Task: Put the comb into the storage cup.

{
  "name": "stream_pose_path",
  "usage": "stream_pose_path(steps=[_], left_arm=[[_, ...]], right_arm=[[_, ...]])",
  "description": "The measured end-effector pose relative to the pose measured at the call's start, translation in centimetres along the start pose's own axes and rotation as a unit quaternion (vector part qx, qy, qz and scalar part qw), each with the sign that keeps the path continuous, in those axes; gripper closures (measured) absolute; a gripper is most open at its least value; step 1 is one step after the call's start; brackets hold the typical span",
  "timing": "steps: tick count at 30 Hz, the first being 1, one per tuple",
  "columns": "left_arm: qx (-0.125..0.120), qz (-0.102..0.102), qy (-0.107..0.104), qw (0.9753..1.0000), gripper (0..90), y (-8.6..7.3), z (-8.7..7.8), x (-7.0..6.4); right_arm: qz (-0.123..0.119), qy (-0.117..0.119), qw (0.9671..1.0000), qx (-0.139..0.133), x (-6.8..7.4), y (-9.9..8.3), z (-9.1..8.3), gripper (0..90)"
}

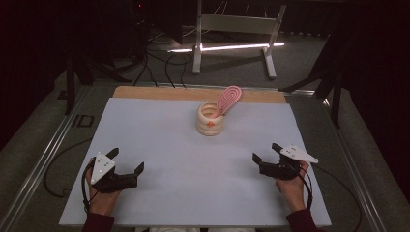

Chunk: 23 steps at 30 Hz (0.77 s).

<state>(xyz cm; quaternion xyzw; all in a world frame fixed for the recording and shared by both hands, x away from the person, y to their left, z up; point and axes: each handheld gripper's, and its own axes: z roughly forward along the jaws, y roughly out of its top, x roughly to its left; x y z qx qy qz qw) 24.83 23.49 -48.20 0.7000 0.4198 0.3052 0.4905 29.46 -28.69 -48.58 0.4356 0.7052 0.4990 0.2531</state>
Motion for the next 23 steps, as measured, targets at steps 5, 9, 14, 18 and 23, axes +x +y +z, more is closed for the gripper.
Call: stream_pose_path(steps=[5, 9, 14, 18, 23], left_arm=[[-0.003, 0.002, 0.003, 1.0, 0.3, -0.05, -0.02, 0.02], [-0.008, 0.002, 0.005, 0.9999, 0.3, -0.06, -0.09, -0.02], [-0.005, 0.001, 0.01, 0.9999, 0.3, -0.32, 0.05, 0.09], [-0.002, 0.001, 0.013, 0.9999, 0.3, -0.43, 0.2, 0.07], [-0.001, 0.001, 0.017, 0.9999, 0.3, -0.48, 0.2, 0.12]], right_arm=[[-0.001, -0.004, 0.9998, -0.019, 0.11, -0.34, -0.73, 9.1], [-0.005, -0.01, 0.9997, -0.022, 0.28, -0.55, -0.98, 9.0], [-0.012, -0.015, 0.9993, -0.031, 0.51, -0.5, -1.13, 9.0], [-0.014, -0.02, 0.9992, -0.03, 0.63, -0.6, -1.15, 9.0], [-0.02, -0.017, 0.9993, -0.028, 0.78, -0.67, -1.08, 9.0]])
